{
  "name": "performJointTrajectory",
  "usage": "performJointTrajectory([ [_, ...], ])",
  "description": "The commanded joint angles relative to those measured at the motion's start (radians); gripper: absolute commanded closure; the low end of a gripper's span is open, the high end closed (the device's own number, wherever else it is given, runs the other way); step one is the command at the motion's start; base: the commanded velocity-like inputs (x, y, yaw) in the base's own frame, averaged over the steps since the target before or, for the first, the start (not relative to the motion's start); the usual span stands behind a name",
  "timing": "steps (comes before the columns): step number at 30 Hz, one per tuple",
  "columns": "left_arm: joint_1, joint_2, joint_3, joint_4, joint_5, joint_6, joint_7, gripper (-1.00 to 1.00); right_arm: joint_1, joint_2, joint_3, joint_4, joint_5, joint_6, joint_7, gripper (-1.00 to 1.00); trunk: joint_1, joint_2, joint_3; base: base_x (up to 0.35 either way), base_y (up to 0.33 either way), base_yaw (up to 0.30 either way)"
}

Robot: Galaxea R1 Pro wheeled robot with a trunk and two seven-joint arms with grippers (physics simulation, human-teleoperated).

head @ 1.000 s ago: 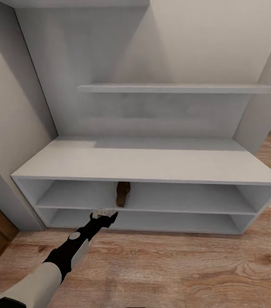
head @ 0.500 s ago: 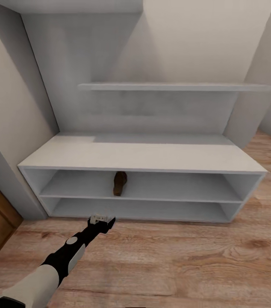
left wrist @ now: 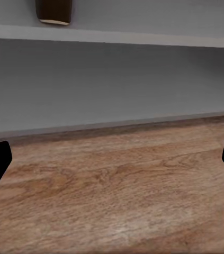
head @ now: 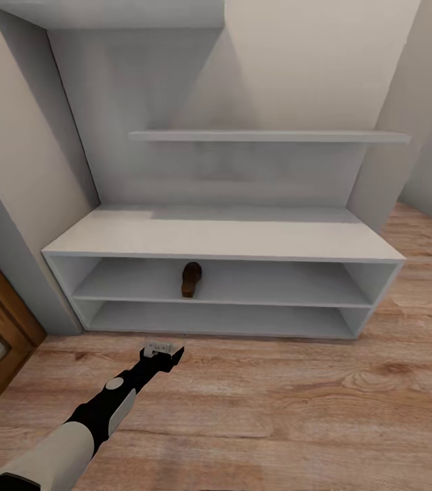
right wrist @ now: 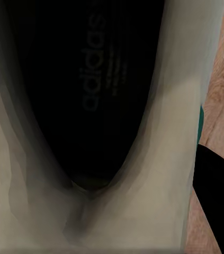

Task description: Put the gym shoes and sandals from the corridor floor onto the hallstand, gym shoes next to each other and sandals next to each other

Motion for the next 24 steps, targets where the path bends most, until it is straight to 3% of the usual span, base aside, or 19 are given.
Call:
performJointTrajectory([
  [1, -0.001, 0.001, -0.007, 0.001, 0.01, -0.003, -0.001, -1.0, -0.001, 0.0, 0.0, -0.001, 0.002, 0.005, 0.001, 1.0, 0.0, 0.0, -0.001, -0.023, 0.0, 0.0],
  [6, -0.001, 0.001, -0.007, 0.0, 0.01, -0.003, -0.002, -1.0, -0.001, 0.0, 0.0, -0.001, 0.002, 0.006, 0.001, 1.0, 0.0, 0.0, -0.001, -0.07, 0.0, 0.0],
  [13, -0.001, 0.0, -0.007, 0.0, 0.01, -0.003, -0.003, -1.0, -0.001, 0.0, 0.0, -0.001, 0.002, 0.006, 0.001, 1.0, 0.0, 0.0, -0.001, -0.296, -0.015, 0.0],
  [24, -0.001, 0.0, -0.007, -0.001, 0.01, -0.002, -0.001, -1.0, 0.0, 0.0, 0.0, -0.001, 0.002, 0.007, 0.001, 1.0, 0.0, 0.0, -0.001, -0.254, -0.152, 0.0],
])
